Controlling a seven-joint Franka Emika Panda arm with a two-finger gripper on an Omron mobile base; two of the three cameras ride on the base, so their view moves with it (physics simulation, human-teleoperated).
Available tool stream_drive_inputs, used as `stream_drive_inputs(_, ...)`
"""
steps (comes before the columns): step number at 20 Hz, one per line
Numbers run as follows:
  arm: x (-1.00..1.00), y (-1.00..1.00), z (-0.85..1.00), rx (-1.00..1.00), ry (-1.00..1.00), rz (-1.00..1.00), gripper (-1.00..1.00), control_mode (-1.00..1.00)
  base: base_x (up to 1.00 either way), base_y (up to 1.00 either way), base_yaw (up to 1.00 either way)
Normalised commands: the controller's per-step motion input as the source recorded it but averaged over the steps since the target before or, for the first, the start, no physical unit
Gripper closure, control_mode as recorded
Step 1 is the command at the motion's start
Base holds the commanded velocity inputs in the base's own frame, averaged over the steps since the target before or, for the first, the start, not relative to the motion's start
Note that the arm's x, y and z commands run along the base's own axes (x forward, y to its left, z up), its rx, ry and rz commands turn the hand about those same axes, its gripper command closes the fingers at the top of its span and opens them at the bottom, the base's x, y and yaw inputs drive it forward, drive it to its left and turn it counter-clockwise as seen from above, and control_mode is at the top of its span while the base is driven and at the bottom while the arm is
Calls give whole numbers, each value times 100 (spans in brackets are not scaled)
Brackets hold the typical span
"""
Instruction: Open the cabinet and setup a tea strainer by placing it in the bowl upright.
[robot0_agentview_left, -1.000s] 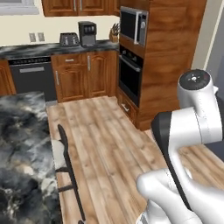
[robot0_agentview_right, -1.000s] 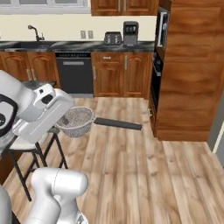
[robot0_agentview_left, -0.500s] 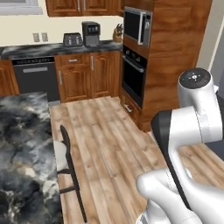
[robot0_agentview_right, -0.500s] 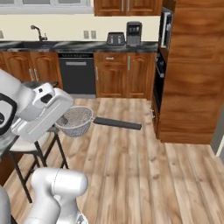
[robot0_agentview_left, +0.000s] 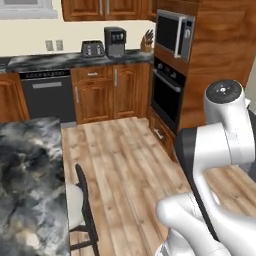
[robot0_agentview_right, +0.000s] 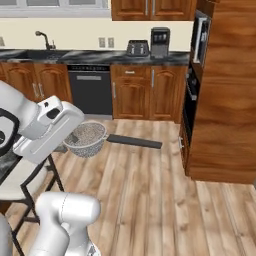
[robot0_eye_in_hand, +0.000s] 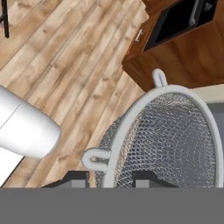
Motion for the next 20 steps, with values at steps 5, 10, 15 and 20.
stream_drive_inputs(5,0,0,0,0,0,0,100,100,100,32,0)
stream_drive_inputs(10,0,0,0,0,0,0,100,100,100,34,0)
stream_drive_inputs(15,0,0,0,0,0,0,100,100,100,60,0)
stream_drive_inputs(20,0,0,0,0,0,0,100,100,100,57,0)
